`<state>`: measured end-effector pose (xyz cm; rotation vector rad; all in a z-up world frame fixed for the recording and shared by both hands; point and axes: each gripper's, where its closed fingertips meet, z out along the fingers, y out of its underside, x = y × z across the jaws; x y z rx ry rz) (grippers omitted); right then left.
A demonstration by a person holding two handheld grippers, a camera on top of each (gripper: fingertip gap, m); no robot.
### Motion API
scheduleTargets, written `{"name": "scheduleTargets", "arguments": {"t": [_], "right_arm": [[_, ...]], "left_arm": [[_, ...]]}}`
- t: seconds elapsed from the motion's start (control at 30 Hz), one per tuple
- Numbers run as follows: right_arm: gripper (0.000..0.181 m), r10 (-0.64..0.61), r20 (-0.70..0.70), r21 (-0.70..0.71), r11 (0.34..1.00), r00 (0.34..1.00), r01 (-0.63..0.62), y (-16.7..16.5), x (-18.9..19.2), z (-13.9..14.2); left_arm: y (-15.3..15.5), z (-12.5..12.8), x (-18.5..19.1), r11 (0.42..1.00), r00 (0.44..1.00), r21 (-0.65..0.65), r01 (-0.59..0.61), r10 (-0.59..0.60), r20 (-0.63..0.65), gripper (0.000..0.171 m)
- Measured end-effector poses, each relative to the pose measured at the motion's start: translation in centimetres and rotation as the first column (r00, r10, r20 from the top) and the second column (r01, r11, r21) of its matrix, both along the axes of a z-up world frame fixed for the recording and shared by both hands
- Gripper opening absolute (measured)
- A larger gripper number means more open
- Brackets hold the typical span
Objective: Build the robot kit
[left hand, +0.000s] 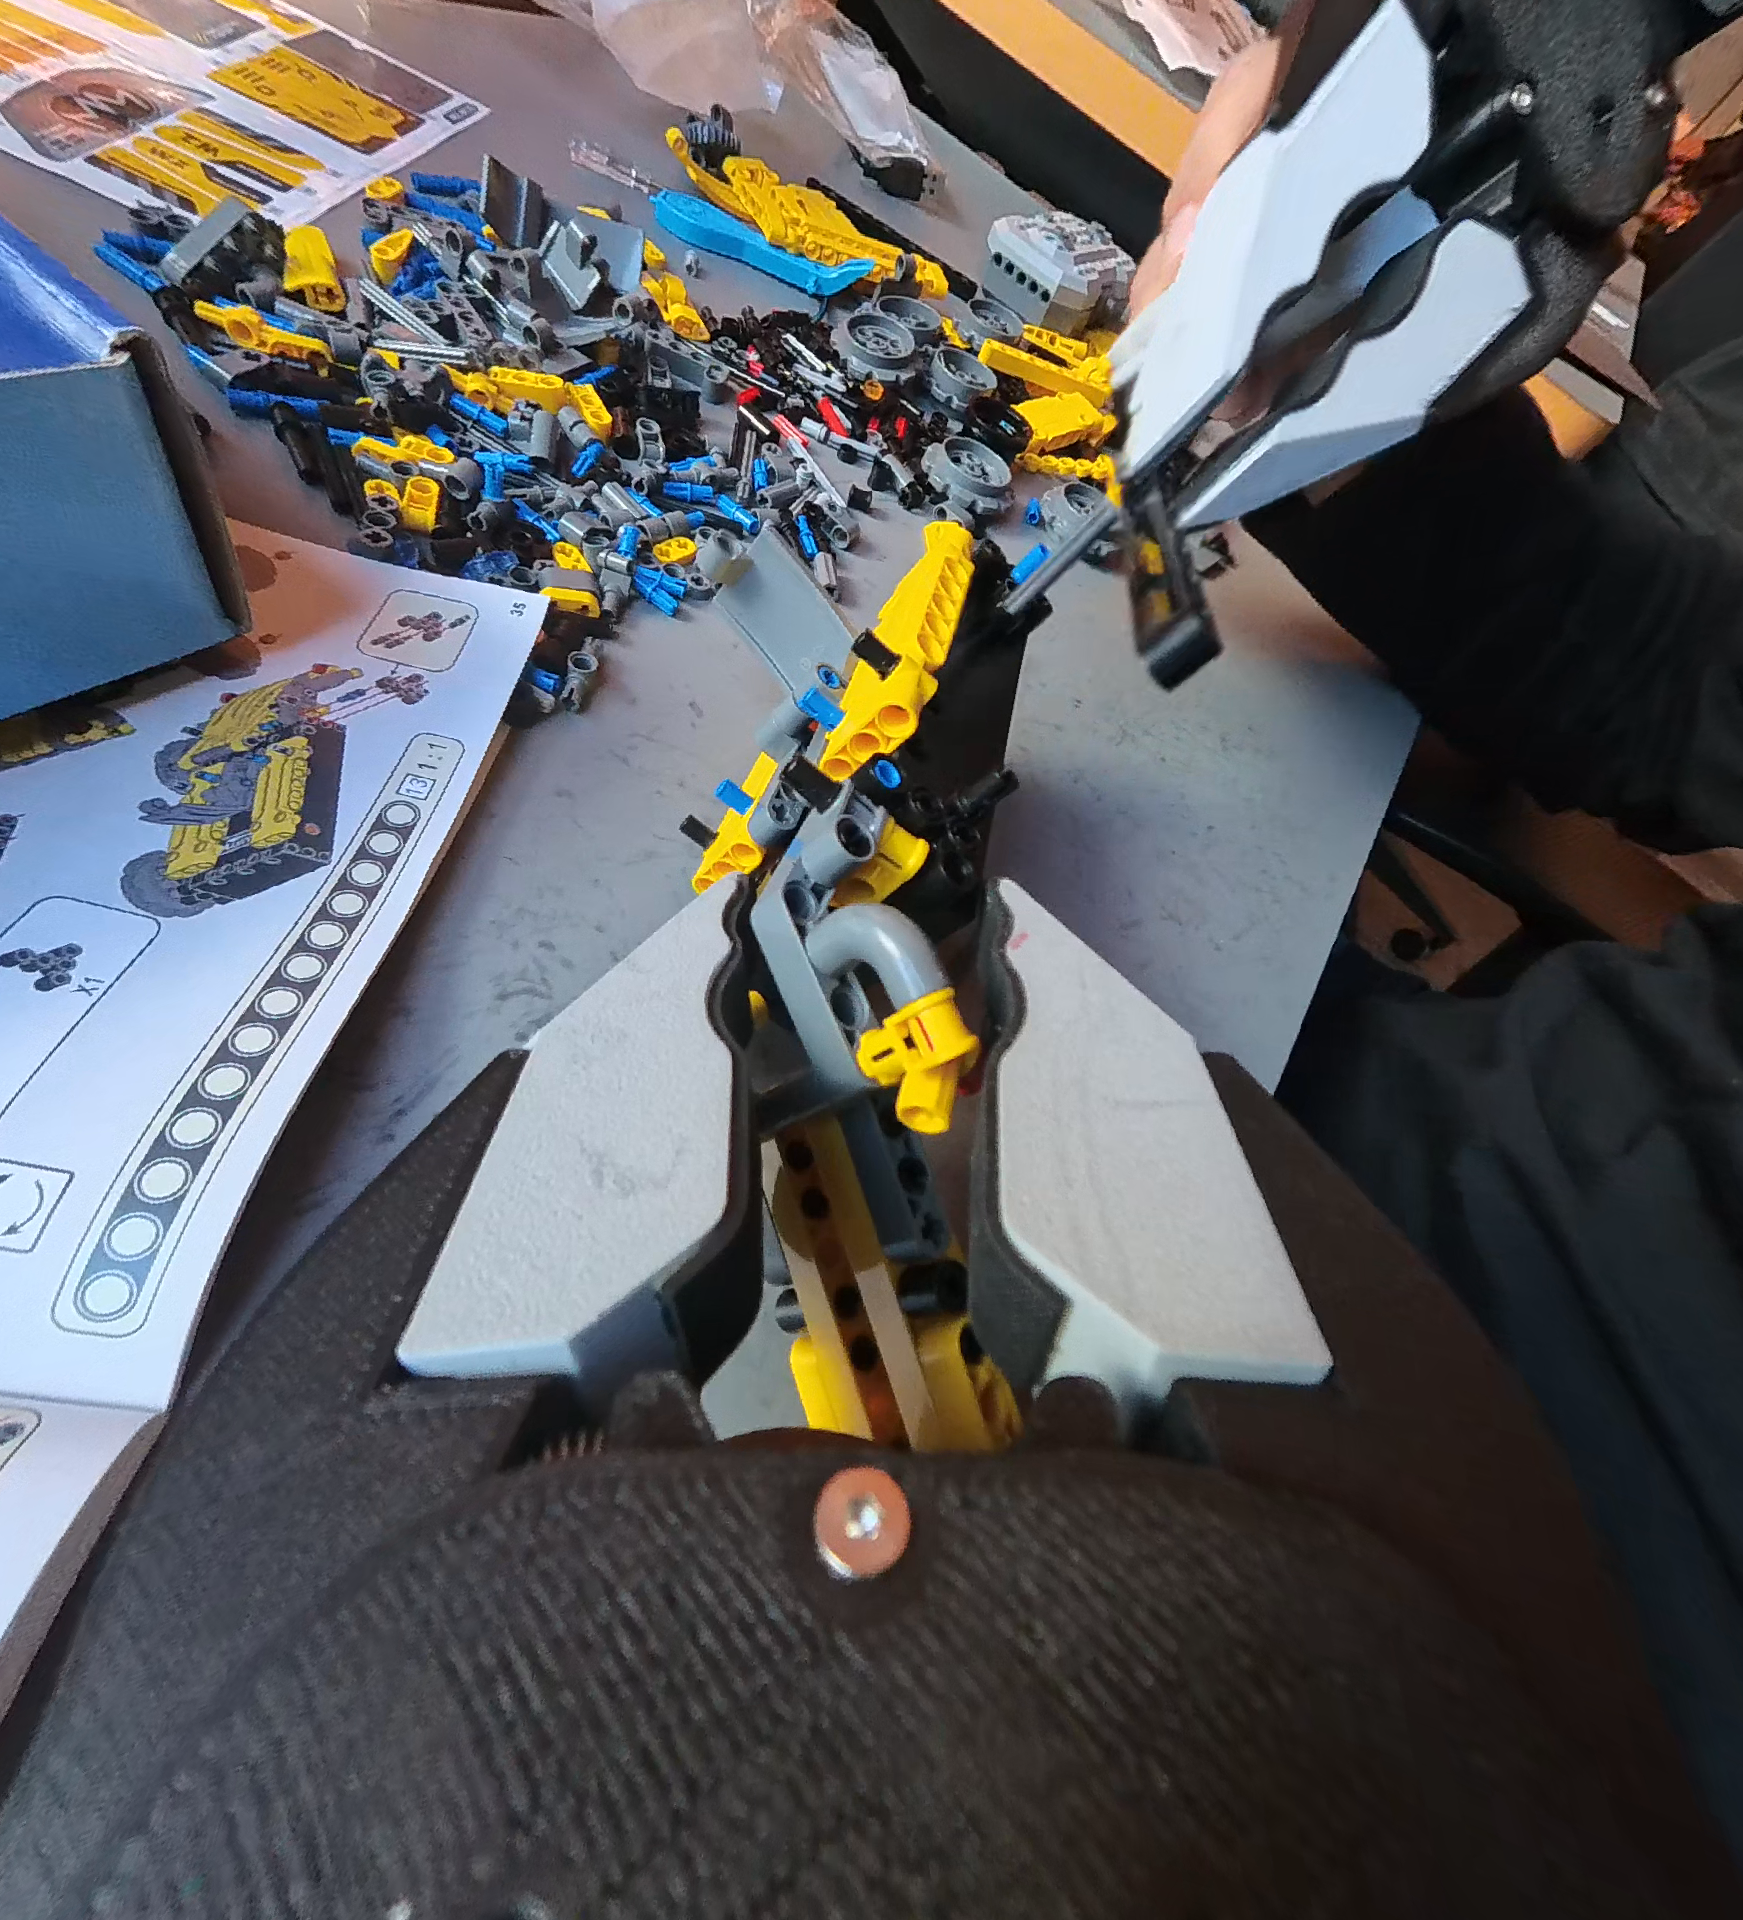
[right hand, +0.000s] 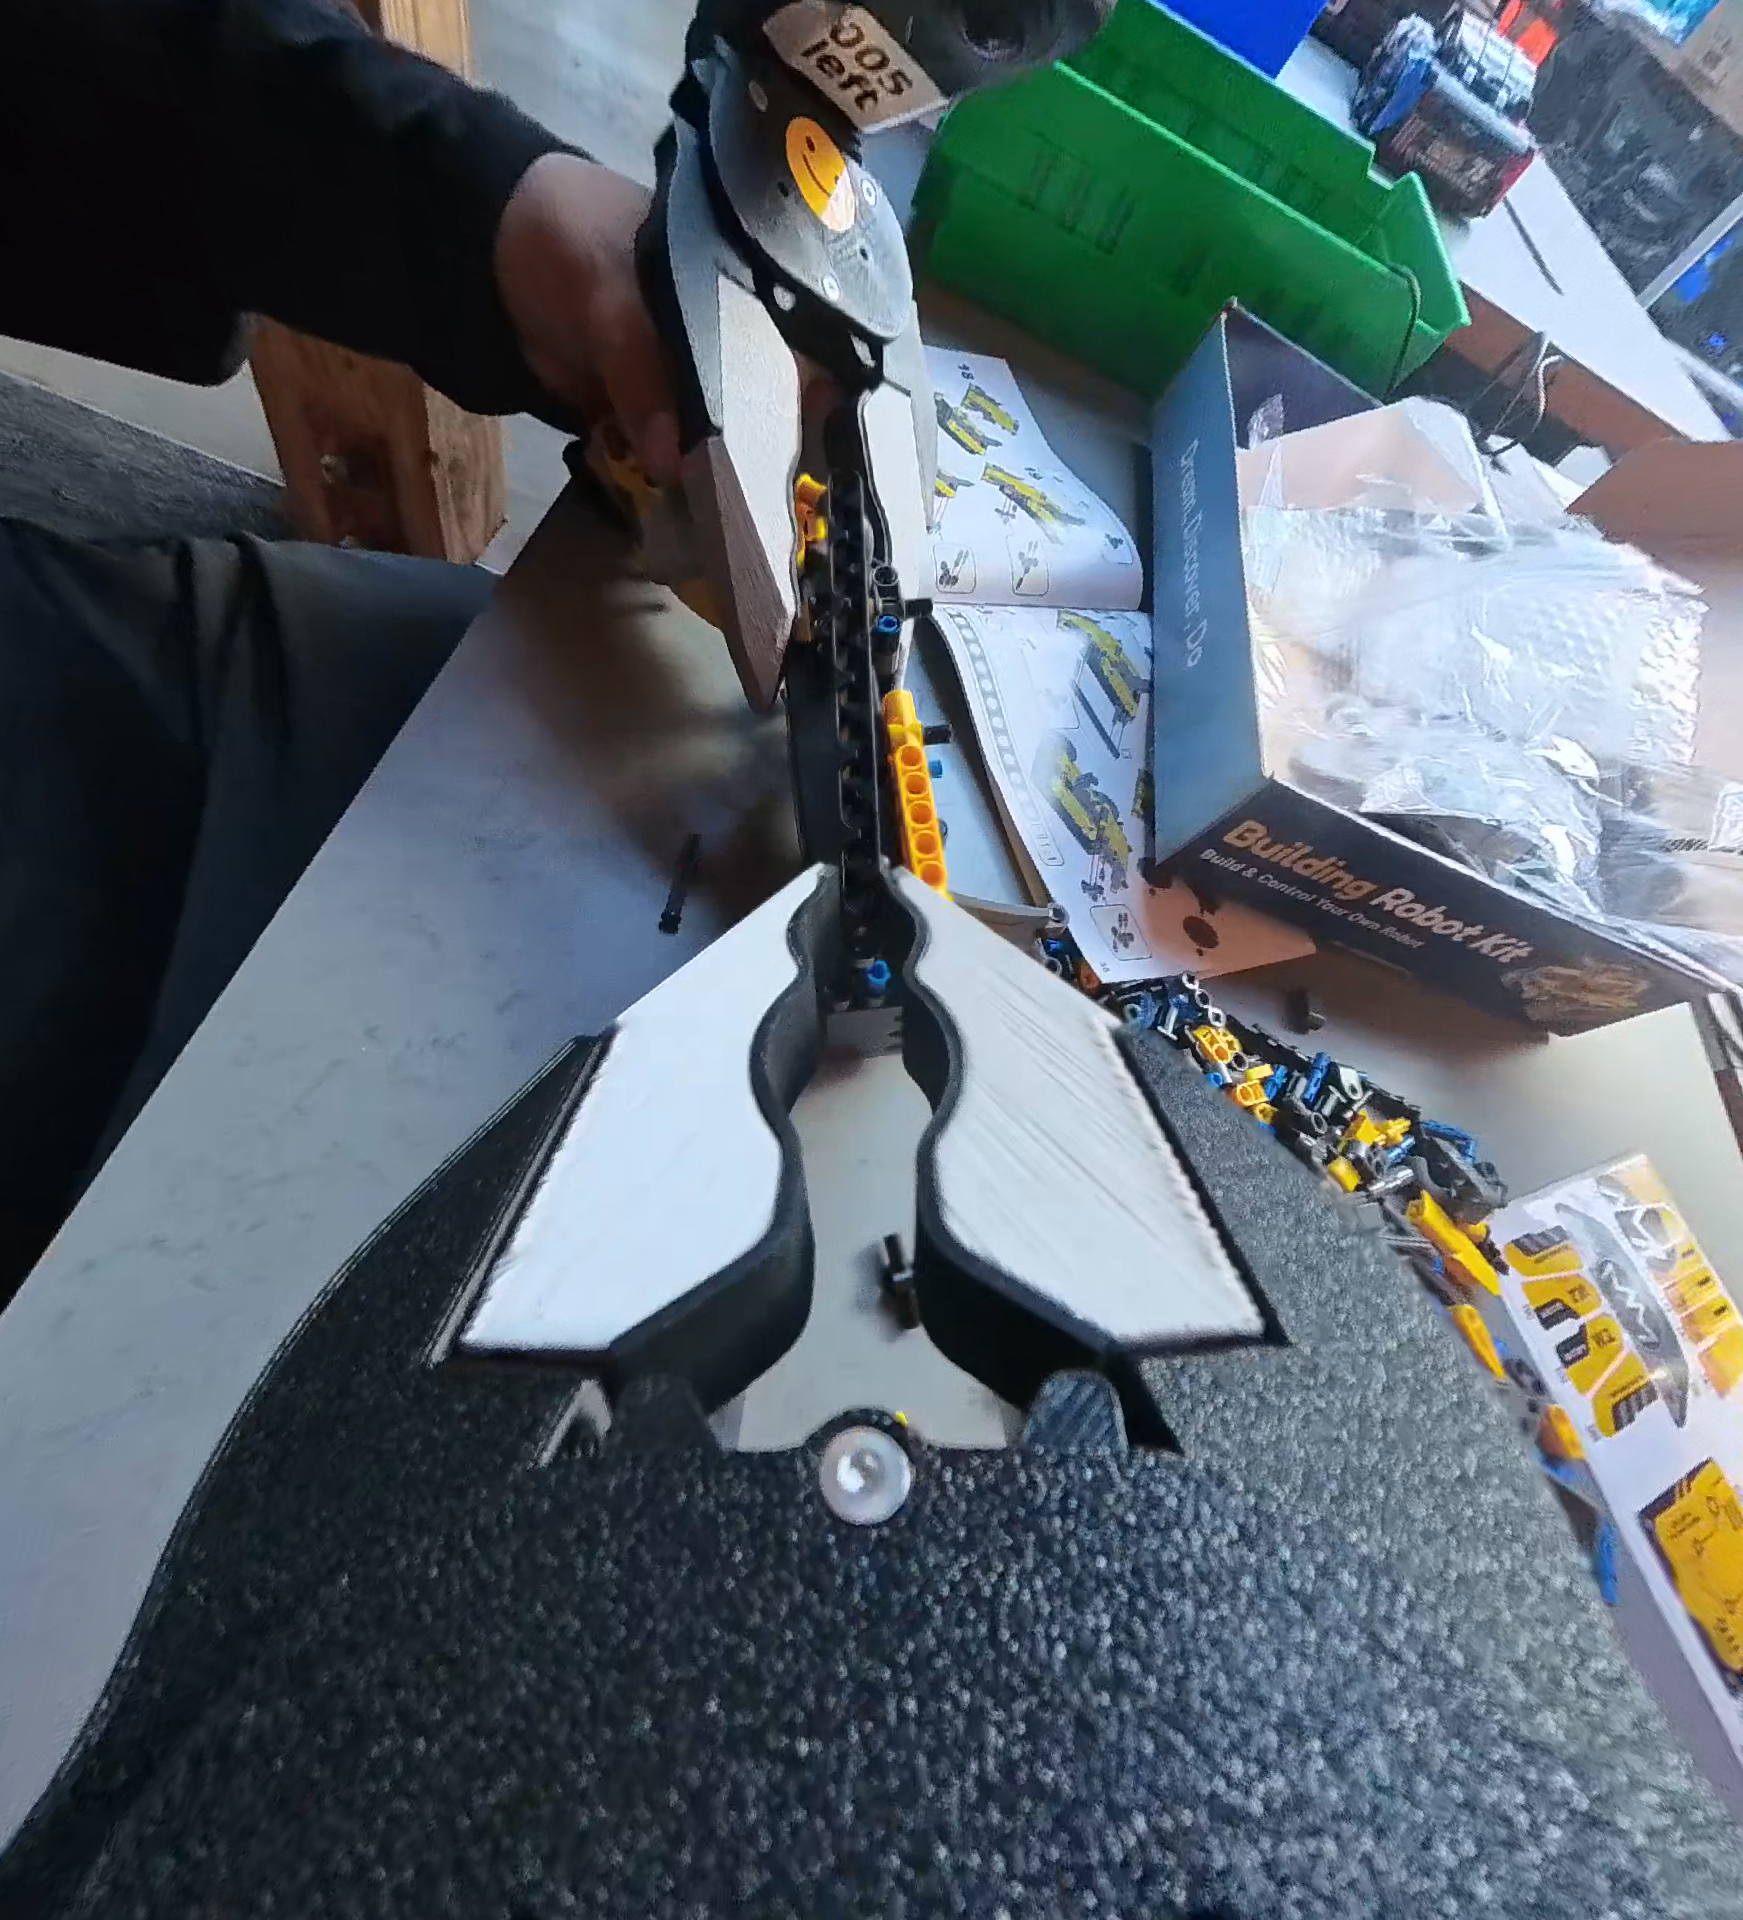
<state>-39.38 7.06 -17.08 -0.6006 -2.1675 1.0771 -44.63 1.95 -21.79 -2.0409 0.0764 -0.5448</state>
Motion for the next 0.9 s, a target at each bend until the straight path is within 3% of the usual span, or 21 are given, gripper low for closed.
{"name": "scheduleTargets", "arguments": {"t": [0.47,0.9], "right_arm": [[0.008,0.024,-0.016,-0.14,0.99,1.0,-0.026,0.2,-0.6,0.9],[0.008,0.01,-0.005,-0.041,0.999,1.0,-0.01,0.0,-0.4,-0.1]], "left_arm": [[0.1,0.1,-0.2,1.0,1.0,0.003,0.006,-0.006,0.012,0.039],[0.1,0.1,-0.1,1.0,1.0,0.009,0.005,-0.005,-0.012,0.038]]}}
